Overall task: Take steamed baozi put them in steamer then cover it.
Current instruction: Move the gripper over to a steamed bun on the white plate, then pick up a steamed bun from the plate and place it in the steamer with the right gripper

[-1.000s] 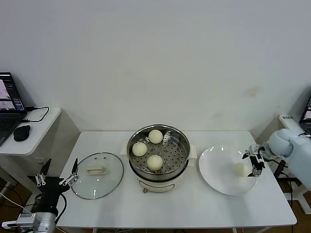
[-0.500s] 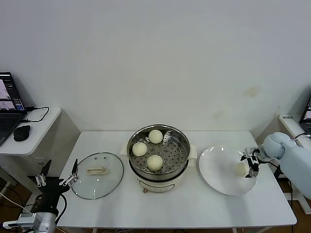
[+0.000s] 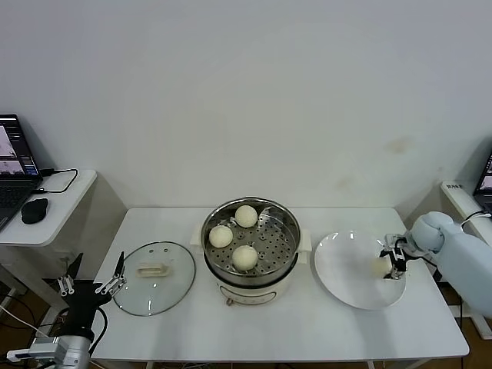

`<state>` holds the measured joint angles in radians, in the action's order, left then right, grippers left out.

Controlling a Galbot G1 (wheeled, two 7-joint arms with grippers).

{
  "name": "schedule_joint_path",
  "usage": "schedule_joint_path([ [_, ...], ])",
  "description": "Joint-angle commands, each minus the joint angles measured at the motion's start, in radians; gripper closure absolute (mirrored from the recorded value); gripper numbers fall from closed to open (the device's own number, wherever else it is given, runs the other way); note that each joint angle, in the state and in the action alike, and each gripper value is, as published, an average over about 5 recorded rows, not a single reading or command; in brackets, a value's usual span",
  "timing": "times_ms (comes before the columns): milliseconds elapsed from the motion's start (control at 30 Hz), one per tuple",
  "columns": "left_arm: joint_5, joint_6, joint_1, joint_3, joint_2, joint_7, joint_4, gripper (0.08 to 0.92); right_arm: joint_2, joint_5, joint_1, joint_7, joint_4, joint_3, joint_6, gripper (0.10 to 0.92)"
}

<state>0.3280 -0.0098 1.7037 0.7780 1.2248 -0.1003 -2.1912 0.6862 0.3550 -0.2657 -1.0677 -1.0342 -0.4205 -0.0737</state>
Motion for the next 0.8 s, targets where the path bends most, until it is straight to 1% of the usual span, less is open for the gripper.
schedule_joint_path([
  [33, 0.0, 0.0, 0.001, 0.001, 0.0, 0.0, -0.004, 0.177, -0.003, -0.007, 0.013, -0.004, -0.006, -0.001, -0.001, 0.385],
  [233, 0.0, 0.0, 0.003, 0.001, -0.002, -0.001, -0.01, 0.177, -0.076, -0.096, 0.113, -0.03, -0.111, -0.069, -0.032, 0.415],
  [367, -0.001, 0.0, 0.0, -0.003, -0.002, -0.001, -0.015, 0.177, -0.152, -0.202, 0.254, -0.05, -0.218, -0.198, -0.09, 0.422],
  [500, -0.003, 0.001, -0.002, -0.01, -0.002, -0.001, -0.019, 0.177, -0.199, -0.33, 0.464, -0.048, -0.335, -0.377, -0.179, 0.423],
  [633, -0.007, 0.002, -0.004, -0.016, -0.003, -0.001, -0.024, 0.177, -0.199, -0.477, 0.722, -0.026, -0.454, -0.591, -0.254, 0.423],
  [800, -0.016, 0.005, -0.009, -0.028, -0.003, -0.002, -0.03, 0.177, -0.124, -0.675, 0.987, 0.018, -0.583, -0.793, -0.339, 0.415],
])
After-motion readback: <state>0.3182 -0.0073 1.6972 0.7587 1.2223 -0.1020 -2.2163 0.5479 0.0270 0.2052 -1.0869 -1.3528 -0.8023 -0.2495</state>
